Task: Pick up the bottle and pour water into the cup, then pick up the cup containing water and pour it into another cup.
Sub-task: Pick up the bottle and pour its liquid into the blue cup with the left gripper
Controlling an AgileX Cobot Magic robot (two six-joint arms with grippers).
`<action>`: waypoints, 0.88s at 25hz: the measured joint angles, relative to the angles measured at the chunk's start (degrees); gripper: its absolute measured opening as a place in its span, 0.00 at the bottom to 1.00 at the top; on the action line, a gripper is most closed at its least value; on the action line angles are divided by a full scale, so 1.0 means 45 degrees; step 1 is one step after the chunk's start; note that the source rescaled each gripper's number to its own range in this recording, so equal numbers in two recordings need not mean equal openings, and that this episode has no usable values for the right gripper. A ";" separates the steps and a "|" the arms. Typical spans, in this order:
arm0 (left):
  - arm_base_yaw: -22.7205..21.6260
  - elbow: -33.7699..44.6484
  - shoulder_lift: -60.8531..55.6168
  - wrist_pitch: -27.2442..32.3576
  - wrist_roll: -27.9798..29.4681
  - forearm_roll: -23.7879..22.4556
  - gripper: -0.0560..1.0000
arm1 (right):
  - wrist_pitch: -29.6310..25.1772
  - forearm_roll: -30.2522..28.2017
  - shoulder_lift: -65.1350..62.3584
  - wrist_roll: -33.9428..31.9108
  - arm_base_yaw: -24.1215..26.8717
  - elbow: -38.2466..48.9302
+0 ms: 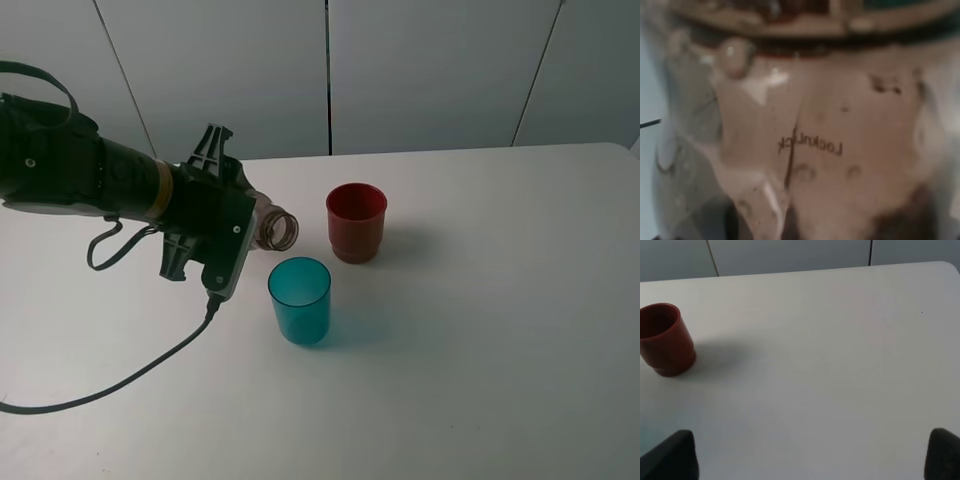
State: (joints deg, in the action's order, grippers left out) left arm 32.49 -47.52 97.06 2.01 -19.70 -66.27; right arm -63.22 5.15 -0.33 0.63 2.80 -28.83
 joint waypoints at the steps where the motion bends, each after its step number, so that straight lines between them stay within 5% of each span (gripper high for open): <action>1: 0.0000 0.0000 0.0000 0.0000 -0.0135 0.0000 0.06 | 0.0000 0.0000 0.0000 0.0000 0.0000 0.0000; 22: 0.0267 0.0000 0.0000 0.0185 -0.1635 -0.0229 0.06 | 0.0000 0.0000 0.0000 -0.0027 0.0000 0.0000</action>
State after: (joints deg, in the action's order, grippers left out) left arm 33.69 -47.52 97.06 2.84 -27.06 -67.31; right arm -63.22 5.15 -0.33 0.51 2.80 -28.83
